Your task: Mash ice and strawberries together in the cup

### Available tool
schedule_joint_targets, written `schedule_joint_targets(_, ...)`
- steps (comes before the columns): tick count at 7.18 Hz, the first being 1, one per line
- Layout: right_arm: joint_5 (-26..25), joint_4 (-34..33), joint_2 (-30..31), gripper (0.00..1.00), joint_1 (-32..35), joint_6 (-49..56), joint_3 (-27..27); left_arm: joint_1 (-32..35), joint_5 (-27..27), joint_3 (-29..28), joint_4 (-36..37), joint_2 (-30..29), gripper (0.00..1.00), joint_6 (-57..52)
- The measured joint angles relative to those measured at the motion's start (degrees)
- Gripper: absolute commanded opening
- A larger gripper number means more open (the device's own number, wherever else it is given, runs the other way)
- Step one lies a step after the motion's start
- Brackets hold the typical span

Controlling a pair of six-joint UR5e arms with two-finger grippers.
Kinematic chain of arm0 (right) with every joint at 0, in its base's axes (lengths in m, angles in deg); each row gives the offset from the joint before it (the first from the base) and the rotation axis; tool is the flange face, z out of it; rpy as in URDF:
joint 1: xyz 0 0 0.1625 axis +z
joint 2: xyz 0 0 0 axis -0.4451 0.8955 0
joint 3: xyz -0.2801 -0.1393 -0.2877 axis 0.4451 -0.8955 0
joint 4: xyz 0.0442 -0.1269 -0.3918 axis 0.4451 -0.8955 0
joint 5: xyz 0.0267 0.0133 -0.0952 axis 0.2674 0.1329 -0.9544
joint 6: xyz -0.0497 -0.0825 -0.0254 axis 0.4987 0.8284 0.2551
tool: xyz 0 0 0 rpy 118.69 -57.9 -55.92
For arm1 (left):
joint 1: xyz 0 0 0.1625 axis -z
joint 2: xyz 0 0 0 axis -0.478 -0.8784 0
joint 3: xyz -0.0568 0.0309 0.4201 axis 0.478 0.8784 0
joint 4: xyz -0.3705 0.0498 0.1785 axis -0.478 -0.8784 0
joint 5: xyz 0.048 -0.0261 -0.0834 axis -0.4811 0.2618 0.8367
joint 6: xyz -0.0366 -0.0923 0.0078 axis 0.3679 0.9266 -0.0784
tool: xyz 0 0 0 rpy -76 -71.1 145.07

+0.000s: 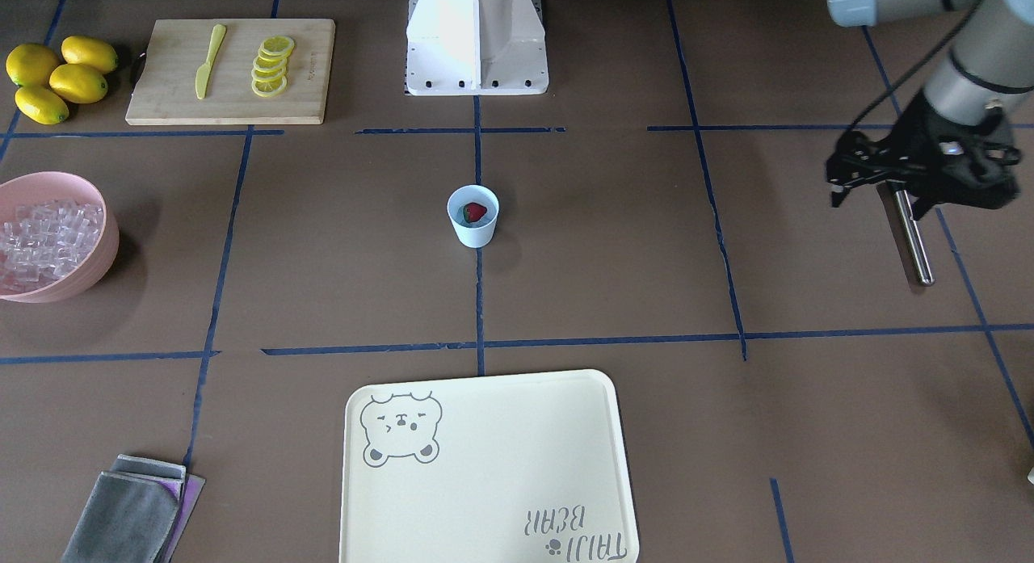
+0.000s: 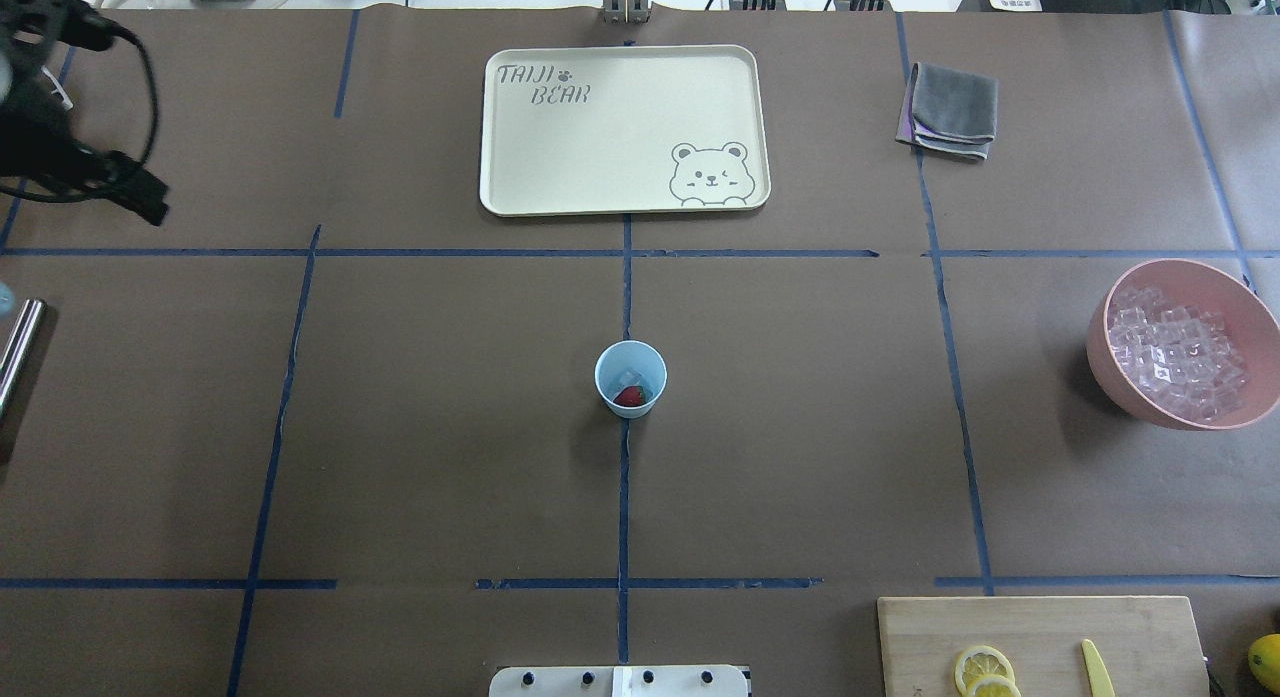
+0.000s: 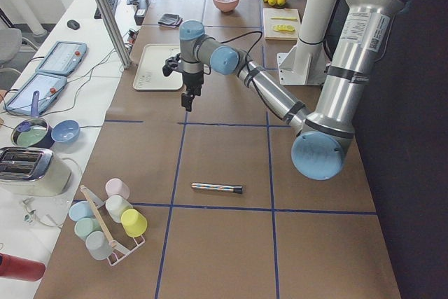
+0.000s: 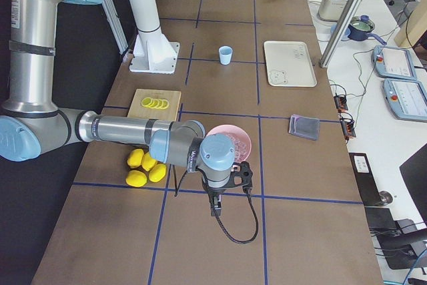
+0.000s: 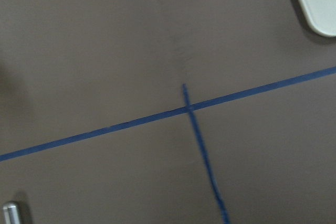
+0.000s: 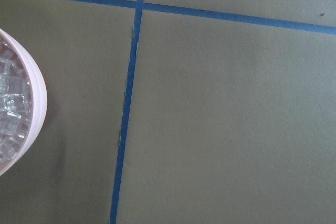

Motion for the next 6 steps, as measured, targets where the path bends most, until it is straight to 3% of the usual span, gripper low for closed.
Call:
schedule_joint_targets(3,0.00,1.19,0.46,1.00,0.00,-0.09,-0.05,12.59,8.34,-4.83,-3.51,10.61,1.00,-16.41)
schedule_joint_targets(6,0.00,1.25,0.67,1.00,0.00,-0.09,0.03,13.71,9.19,-10.16,-16.19,14.08,1.00,-8.44)
